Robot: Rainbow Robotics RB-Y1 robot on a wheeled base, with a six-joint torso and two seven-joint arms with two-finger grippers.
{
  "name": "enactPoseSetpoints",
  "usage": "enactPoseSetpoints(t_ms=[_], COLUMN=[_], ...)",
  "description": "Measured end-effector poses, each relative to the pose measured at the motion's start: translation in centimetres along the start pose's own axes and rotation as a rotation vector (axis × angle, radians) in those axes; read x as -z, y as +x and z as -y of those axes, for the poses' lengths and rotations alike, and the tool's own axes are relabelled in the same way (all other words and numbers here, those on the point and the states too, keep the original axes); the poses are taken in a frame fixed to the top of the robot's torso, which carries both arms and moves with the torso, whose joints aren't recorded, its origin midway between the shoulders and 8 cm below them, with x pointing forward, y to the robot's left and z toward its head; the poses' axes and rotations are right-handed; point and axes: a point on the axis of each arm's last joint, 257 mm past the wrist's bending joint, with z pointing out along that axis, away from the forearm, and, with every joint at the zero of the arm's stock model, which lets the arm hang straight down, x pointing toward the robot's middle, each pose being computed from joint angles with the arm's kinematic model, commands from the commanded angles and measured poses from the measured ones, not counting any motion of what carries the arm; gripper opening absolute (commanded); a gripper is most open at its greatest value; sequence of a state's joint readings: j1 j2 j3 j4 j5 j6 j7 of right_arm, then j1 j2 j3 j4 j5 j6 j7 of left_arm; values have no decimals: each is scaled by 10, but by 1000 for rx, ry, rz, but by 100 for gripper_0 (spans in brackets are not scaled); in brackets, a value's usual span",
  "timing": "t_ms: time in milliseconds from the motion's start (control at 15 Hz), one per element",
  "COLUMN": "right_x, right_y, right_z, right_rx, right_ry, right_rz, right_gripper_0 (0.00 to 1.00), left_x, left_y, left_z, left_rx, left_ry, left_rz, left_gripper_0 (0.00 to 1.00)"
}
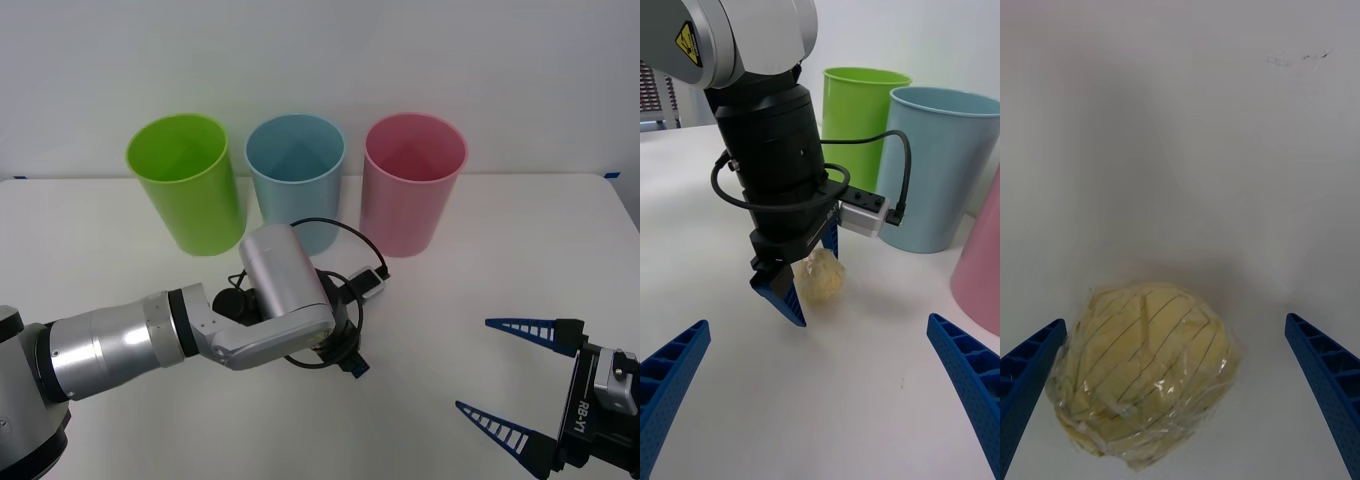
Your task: Put cans in the blue bin and PET bottles in the pink bin and trash in the green bin.
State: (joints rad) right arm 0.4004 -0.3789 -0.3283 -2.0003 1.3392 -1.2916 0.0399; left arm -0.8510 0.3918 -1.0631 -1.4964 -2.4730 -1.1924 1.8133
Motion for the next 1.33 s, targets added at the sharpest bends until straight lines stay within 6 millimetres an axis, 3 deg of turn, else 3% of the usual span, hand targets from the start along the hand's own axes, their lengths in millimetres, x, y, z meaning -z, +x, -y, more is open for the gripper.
enactPoseSetpoints(t_ms=[200,267,333,467,533,1333], right_x=[0,0,0,0,0,0], right_y=[0,0,0,0,0,0], right_z=[0,0,0,0,0,0], right_rx=[0,0,0,0,0,0], right_ry=[0,0,0,0,0,0], right_rz=[0,0,0,0,0,0], right_gripper_0=[100,100,100,100,100,100], left_x=[-4,-5,-5,-5,-6,0], left_y=[1,2,2,2,2,-11], left_z=[-1,-1,-2,-2,-1,-3], left_rx=[8,9,10,11,12,-7], left_ry=[-2,-3,-3,-2,-2,3], left_rz=[-5,-7,-8,-7,-8,54], left_gripper_0=[100,95,75,10,0,0])
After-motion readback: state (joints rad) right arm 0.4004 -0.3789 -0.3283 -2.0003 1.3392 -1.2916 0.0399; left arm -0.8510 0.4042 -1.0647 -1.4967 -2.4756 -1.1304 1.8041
